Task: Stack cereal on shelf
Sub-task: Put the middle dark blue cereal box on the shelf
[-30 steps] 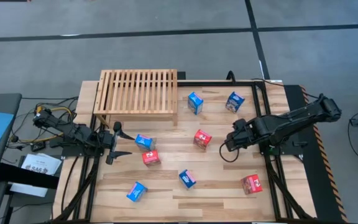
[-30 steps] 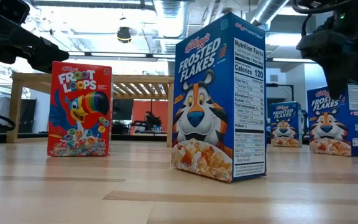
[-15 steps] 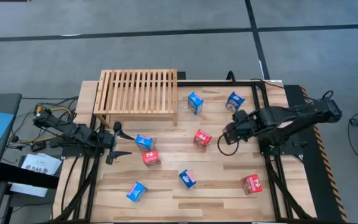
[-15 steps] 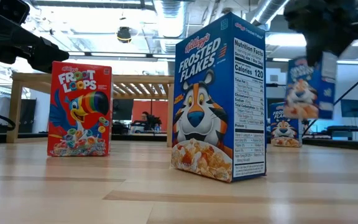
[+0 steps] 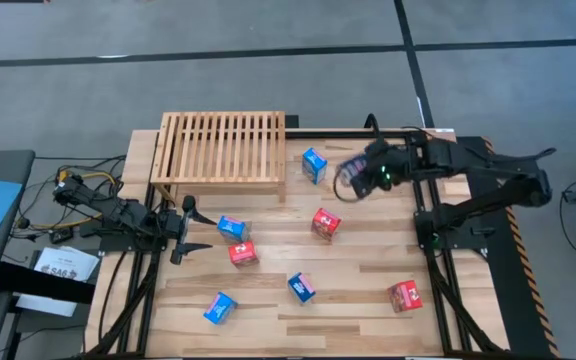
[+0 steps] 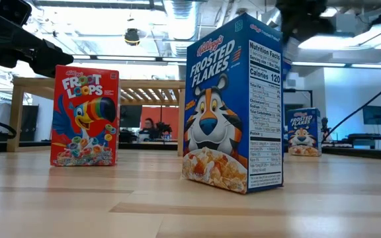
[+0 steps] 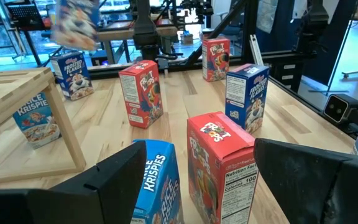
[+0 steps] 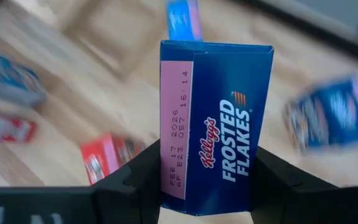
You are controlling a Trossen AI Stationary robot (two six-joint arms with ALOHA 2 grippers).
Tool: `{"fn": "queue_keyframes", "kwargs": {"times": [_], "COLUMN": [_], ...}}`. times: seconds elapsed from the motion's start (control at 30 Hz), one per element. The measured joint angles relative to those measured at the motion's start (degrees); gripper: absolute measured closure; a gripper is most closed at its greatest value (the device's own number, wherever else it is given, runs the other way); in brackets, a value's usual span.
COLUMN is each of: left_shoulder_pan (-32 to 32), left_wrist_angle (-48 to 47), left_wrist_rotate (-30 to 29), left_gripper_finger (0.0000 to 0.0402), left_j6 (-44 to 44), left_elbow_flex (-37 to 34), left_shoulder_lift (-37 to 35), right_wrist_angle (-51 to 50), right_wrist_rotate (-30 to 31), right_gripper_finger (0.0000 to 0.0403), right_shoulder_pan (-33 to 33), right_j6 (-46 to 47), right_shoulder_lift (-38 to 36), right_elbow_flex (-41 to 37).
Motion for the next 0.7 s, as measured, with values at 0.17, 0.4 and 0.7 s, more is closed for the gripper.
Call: {"fn": "queue_keyframes", "kwargs": {"times": [0.17, 0.4, 0.7], "left_shoulder_pan": [0.0, 0.0, 0.0], "left_wrist_angle": [0.0, 0.0, 0.0], "left_wrist_rotate": [0.0, 0.0, 0.0], "left_gripper_finger": [0.0113, 0.0113, 0.0113], "left_j6": [0.0, 0.0, 0.0], "left_elbow_flex": [0.0, 0.0, 0.0], "left_shoulder_lift": [0.0, 0.0, 0.0], "right_wrist_angle": [10.0, 25.4, 45.9], "right_wrist_rotate": [0.0, -1.8, -11.6], "right_gripper_finger": [0.02, 0.02, 0.02], "right_shoulder_pan": [-5.8, -10.9, -16.2], "right_j6": [-12.7, -27.1, -39.4], "right_shoulder_lift": [0.3, 2.3, 8.3], "right_elbow_flex": [1.8, 2.8, 2.7]}}
